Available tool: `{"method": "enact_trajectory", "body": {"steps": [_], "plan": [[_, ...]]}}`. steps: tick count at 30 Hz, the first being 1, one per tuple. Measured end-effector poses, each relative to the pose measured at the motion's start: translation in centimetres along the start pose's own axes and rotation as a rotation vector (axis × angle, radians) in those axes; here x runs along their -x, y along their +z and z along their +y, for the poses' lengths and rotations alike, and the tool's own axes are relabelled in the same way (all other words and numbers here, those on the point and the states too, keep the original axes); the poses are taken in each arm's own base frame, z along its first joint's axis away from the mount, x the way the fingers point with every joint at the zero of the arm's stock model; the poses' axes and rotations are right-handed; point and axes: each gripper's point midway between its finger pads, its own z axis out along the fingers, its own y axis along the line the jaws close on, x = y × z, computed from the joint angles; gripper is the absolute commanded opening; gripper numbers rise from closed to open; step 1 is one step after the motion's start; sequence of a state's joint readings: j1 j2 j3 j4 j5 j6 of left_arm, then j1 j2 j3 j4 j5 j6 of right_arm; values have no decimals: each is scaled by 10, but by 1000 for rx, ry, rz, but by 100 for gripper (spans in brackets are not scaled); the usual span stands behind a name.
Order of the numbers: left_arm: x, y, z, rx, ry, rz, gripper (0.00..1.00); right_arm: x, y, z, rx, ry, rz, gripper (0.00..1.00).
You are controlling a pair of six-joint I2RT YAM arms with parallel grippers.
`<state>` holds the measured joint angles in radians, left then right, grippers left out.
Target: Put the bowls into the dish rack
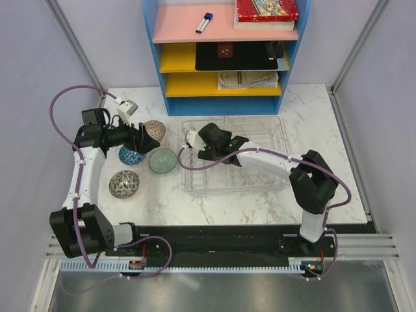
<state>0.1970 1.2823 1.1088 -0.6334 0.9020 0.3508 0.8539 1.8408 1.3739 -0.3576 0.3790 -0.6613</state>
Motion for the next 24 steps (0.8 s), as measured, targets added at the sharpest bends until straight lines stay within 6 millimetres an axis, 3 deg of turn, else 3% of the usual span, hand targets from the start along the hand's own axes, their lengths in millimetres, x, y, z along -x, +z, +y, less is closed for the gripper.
{"method": "enact_trajectory", "body": {"steps": [7, 10, 12, 13, 18, 24], "plan": [[-1, 0, 0, -2, 5, 1, 100, 3, 3, 2, -2, -89, 20, 1], [-1, 0, 0, -2, 7, 2, 100, 4, 5, 3, -5, -135, 41, 18], [-1, 0, 0, -3, 7, 1, 100, 5, 5, 4, -7, -159, 50, 42], [-1, 0, 0, -3, 7, 1, 100, 5, 5, 4, -7, -171, 55, 59], [-1, 1, -1, -8, 7, 0, 100, 6, 5, 4, -5, -204, 67, 97], [0, 1, -2, -16, 8, -4, 100, 9, 4, 6, 3, -215, 60, 98]]}}
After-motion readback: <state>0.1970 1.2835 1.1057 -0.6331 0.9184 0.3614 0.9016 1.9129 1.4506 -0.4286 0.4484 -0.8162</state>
